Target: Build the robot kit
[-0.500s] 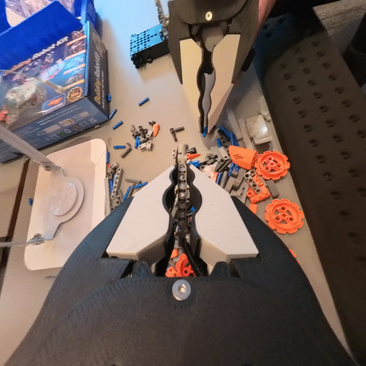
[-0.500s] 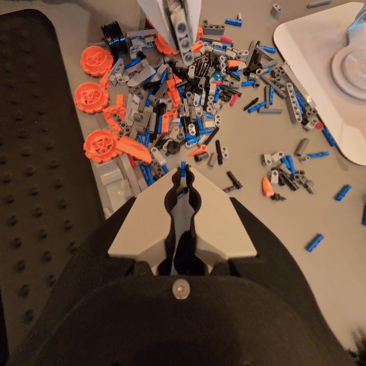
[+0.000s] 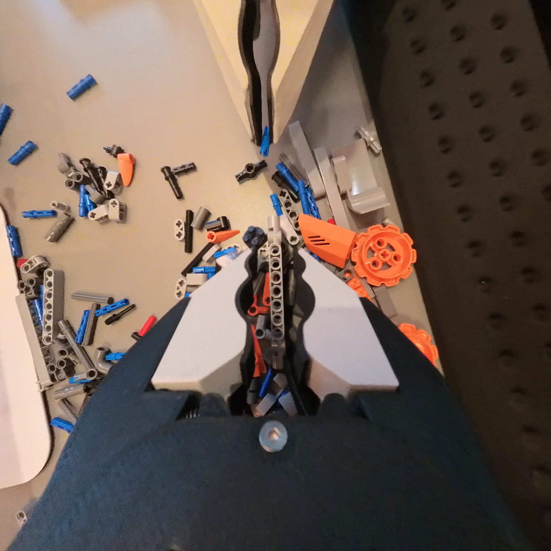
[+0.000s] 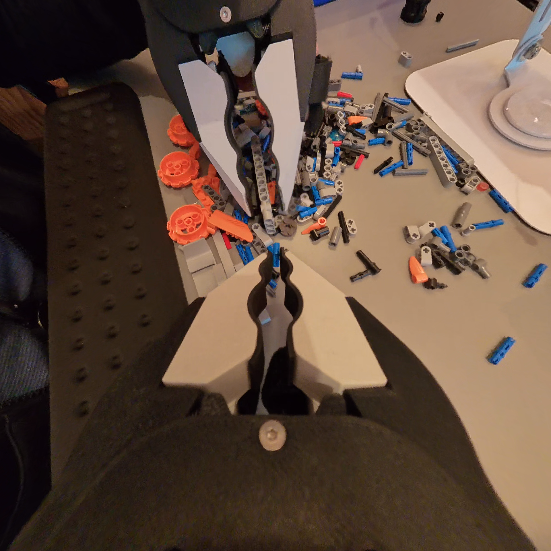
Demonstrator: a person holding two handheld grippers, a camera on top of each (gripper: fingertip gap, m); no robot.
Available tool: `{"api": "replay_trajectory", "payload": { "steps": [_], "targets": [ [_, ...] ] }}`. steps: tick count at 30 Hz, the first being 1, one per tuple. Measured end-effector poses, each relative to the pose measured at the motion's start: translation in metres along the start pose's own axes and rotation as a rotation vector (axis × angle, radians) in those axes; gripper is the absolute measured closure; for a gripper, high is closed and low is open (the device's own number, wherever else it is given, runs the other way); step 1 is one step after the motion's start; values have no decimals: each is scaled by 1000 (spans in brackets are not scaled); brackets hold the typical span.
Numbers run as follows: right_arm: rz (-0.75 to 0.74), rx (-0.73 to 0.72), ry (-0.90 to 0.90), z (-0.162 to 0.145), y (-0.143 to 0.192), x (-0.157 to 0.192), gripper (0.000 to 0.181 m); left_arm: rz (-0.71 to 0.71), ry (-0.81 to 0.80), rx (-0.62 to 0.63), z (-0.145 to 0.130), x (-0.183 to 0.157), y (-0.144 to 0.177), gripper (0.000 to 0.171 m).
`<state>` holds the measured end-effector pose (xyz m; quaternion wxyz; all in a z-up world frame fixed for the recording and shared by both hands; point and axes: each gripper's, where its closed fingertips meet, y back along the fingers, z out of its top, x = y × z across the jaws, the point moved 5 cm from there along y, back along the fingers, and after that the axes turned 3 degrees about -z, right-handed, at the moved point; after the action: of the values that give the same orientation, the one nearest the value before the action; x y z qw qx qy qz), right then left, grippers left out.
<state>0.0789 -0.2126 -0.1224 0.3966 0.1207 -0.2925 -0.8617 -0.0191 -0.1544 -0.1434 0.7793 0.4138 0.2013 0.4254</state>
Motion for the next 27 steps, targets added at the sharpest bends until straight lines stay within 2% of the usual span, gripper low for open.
{"api": "replay_trajectory", "payload": {
  "steps": [5,7,11,15,20,23,27],
  "targets": [
    [50,-42,-4,14,-2,4,178,108,-117,-183,34,-3,20,153],
    [110,-66,-63,19,-1,4,178,209,-236,-194,43,-6,21,158],
    [204,-117,-150,26,4,1,178,349,-379,-160,47,-9,17,164],
    [241,-144,-205,29,9,-1,178,432,-439,-169,51,-8,21,171],
    [220,-199,-260,32,13,-5,178,496,-424,-183,54,-4,24,171],
    [219,-250,-310,34,16,-9,179,551,-395,-239,57,0,28,170],
    [219,-239,-323,35,18,-12,179,609,-458,-230,60,-1,28,167]
  ]
}}
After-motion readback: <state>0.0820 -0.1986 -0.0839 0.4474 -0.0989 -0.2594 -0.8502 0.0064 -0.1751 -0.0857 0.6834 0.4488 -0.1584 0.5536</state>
